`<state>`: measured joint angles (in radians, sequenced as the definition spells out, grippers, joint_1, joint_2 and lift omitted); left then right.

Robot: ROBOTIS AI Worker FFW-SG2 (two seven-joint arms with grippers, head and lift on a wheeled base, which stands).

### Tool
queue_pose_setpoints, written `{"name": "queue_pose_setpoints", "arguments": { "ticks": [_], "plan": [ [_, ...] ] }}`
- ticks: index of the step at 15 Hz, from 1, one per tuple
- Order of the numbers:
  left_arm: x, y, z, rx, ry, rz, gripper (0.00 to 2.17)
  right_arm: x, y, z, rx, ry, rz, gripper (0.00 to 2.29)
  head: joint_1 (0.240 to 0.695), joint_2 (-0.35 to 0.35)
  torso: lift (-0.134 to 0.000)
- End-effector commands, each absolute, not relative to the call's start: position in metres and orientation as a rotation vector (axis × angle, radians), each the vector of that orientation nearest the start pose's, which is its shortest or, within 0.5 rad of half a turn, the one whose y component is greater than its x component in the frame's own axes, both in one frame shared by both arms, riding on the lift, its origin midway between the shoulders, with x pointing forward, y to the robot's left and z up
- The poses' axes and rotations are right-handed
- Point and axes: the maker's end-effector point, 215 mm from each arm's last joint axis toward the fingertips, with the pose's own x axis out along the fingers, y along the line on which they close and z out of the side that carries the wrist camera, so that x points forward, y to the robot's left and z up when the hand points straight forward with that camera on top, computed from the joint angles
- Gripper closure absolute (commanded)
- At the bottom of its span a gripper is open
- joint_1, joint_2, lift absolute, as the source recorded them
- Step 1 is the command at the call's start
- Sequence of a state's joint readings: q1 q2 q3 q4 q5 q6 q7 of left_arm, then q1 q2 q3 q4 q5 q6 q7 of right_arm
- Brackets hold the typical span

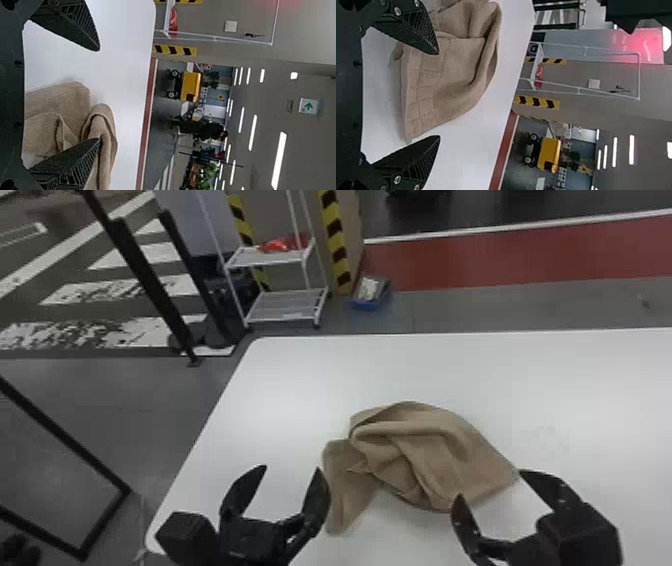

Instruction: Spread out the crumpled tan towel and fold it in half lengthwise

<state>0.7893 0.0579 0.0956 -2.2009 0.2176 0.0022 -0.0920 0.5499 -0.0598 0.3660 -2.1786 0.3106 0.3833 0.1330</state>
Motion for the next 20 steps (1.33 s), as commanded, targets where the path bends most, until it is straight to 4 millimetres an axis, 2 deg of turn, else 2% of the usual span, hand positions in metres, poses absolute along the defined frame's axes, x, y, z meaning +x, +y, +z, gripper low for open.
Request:
{"name": "queue_pose_setpoints", "arguments": {
  "ticks": [1, 4, 7, 9, 11, 13, 14, 16, 17, 18, 20],
  "plan": [
    [0.360, 0.259, -0.364, -0.121, 0.148, -0.039, 0.07, 0.380, -0.019, -0.411, -0.234, 0.352, 0.475, 0.15, 0.695, 0.321, -0.123],
    [0.361, 0.259, -0.366, -0.120, 0.150, -0.038, 0.07, 0.376, -0.005, -0.431, -0.273, 0.405, 0.514, 0.18, 0.695, 0.350, -0.123],
    [0.362, 0.260, -0.370, -0.122, 0.156, -0.036, 0.07, 0.384, 0.005, -0.449, -0.315, 0.440, 0.533, 0.22, 0.695, 0.350, -0.123],
    [0.362, 0.263, -0.372, -0.118, 0.158, -0.031, 0.07, 0.389, 0.012, -0.451, -0.332, 0.437, 0.547, 0.38, 0.695, 0.350, -0.123],
    [0.361, 0.266, -0.373, -0.117, 0.161, -0.027, 0.07, 0.389, 0.017, -0.458, -0.358, 0.465, 0.574, 0.76, 0.695, 0.350, -0.123],
    [0.362, 0.266, -0.376, -0.117, 0.164, -0.026, 0.07, 0.389, 0.017, -0.465, -0.365, 0.489, 0.583, 1.39, 0.695, 0.350, -0.123],
    [0.362, 0.267, -0.376, -0.116, 0.164, -0.025, 0.07, 0.389, 0.017, -0.465, -0.366, 0.491, 0.586, 1.50, 0.695, 0.350, -0.123],
    [0.362, 0.266, -0.376, -0.117, 0.164, -0.026, 0.07, 0.392, 0.016, -0.461, -0.385, 0.470, 0.585, 1.51, 0.695, 0.350, -0.123],
    [0.363, 0.267, -0.375, -0.116, 0.160, -0.025, 0.07, 0.396, 0.014, -0.453, -0.381, 0.443, 0.582, 1.51, 0.695, 0.350, -0.123],
    [0.363, 0.267, -0.376, -0.117, 0.165, -0.025, 0.07, 0.403, 0.009, -0.438, -0.368, 0.402, 0.574, 1.51, 0.695, 0.350, -0.123],
    [0.363, 0.267, -0.377, -0.116, 0.168, -0.024, 0.07, 0.420, -0.017, -0.394, -0.337, 0.332, 0.546, 1.51, 0.695, 0.350, -0.123]
  ]
}}
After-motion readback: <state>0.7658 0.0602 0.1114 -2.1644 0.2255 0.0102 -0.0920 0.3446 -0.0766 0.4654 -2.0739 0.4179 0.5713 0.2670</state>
